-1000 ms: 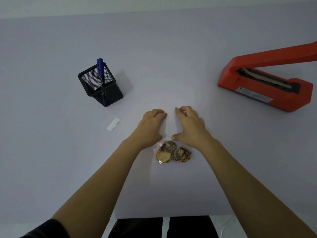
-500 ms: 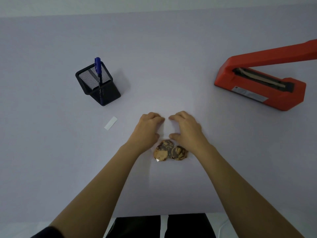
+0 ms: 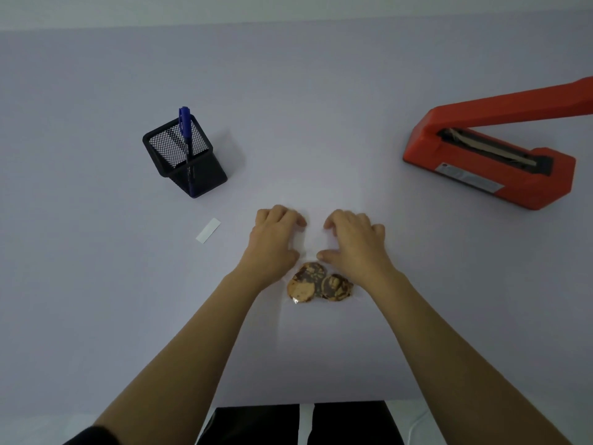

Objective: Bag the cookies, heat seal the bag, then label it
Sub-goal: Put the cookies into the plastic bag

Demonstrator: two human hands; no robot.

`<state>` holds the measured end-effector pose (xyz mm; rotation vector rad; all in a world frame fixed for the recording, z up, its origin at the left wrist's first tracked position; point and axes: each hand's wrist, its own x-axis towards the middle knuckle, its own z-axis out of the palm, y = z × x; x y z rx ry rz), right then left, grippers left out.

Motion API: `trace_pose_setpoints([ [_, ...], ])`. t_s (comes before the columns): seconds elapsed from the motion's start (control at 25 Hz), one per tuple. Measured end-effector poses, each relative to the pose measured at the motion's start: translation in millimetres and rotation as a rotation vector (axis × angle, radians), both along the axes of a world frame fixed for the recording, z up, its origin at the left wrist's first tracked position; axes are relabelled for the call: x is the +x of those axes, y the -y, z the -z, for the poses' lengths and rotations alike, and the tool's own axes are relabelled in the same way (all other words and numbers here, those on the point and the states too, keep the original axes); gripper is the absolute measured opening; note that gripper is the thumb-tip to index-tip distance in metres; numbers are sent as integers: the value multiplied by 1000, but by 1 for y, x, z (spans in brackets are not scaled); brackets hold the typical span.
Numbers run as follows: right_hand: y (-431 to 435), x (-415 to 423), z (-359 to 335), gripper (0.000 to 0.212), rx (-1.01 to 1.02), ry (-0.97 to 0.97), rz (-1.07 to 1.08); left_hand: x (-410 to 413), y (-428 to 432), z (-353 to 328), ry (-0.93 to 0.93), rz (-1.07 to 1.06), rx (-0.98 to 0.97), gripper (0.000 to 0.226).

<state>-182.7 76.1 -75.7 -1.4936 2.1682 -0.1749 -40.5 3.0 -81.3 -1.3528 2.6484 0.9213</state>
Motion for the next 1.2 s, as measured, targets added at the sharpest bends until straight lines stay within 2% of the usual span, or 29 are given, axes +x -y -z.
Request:
trace_pose_setpoints([
  [0.08, -4, 4, 3, 20, -26, 66, -3, 5, -9, 7, -22, 23, -43, 23],
  [0.16, -6, 4, 5, 19, -56, 125, 7, 7, -12, 9, -48, 35, -24, 21],
  [0.28, -1, 2, 2, 42, -65, 134, -3, 4, -6, 5, -45, 29, 2, 40],
  [0.52, 19, -10, -6, 90, 111, 57, -78, -4, 18, -8, 84, 115, 103, 79],
  [0.64, 28, -15, -8, 101, 165, 6, -106, -10, 28, -8, 140, 134, 111, 91],
  [0.72, 26, -14, -8, 104, 148, -25, -95, -10, 27, -8, 117, 115, 106, 89],
  [0.8, 18, -10, -8, 95, 80, -46, -54, -5, 17, -7, 45, 63, 71, 77],
  [0.96, -5, 5, 0, 30, -40, -48, -34, 9, -10, 2, -55, 3, -29, 23],
  [1.0, -8, 8, 2, 20, -46, -24, -21, 10, -12, 4, -54, 8, -27, 19],
  [1.08, -10, 7, 4, 20, -59, 34, 14, 8, -12, 7, -60, 12, -21, 23],
  [1.2, -3, 4, 3, 45, -66, 59, 0, 3, -4, 3, -41, 48, -5, 44],
])
